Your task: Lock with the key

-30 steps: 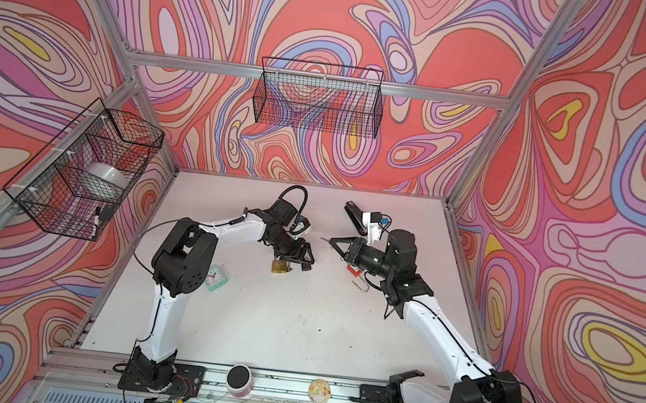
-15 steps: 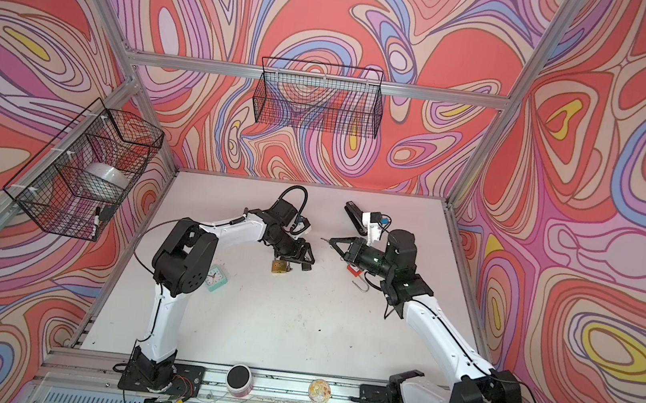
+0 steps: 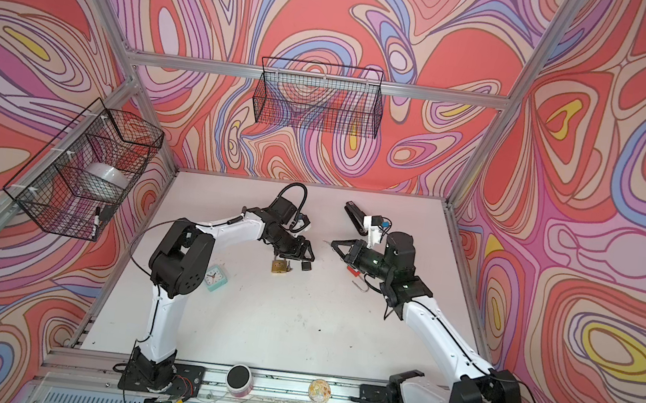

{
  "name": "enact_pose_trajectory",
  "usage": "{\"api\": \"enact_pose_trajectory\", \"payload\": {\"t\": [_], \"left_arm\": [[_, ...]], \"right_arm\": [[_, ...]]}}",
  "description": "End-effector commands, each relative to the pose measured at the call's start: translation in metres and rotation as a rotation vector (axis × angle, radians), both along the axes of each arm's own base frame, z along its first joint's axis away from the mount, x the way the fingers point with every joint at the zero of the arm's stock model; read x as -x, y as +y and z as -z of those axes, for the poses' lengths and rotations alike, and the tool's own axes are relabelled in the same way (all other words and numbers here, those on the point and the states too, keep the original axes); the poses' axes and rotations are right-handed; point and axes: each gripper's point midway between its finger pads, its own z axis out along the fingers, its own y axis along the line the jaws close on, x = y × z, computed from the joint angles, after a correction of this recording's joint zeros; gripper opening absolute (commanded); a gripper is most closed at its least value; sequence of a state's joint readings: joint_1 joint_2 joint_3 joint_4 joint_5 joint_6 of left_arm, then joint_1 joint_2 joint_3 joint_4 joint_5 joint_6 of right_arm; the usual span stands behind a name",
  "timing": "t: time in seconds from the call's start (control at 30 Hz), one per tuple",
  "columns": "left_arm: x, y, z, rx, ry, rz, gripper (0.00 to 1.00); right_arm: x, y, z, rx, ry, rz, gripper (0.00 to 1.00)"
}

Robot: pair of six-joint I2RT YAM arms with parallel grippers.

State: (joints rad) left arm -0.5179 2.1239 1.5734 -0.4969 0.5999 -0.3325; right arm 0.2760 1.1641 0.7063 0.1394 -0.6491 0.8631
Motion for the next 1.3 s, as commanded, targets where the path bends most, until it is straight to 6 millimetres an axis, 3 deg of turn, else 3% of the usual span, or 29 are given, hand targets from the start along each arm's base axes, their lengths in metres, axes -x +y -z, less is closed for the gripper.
{"api": "enact_pose_trajectory", "payload": {"t": [0.0,0.27,0.77,1.27], "left_arm": [[-0.004,0.002,-0.031,0.016,-0.075,0.007,0.64],[0.005,0.017,-0.044,0.011,-0.112,-0.015,0.64],[0.020,0.035,-0.058,0.037,-0.160,-0.070,0.64],[0.029,0.050,-0.061,0.025,-0.164,-0.093,0.64]], "right_arm": [[-0.004,-0.018,0.026,0.036,0.068,0.125,0.00],[-0.004,-0.035,0.083,0.046,0.211,0.267,0.00],[-0.017,0.024,0.149,0.094,0.279,0.340,0.00],[-0.049,0.036,0.176,0.062,0.273,0.444,0.00]]}}
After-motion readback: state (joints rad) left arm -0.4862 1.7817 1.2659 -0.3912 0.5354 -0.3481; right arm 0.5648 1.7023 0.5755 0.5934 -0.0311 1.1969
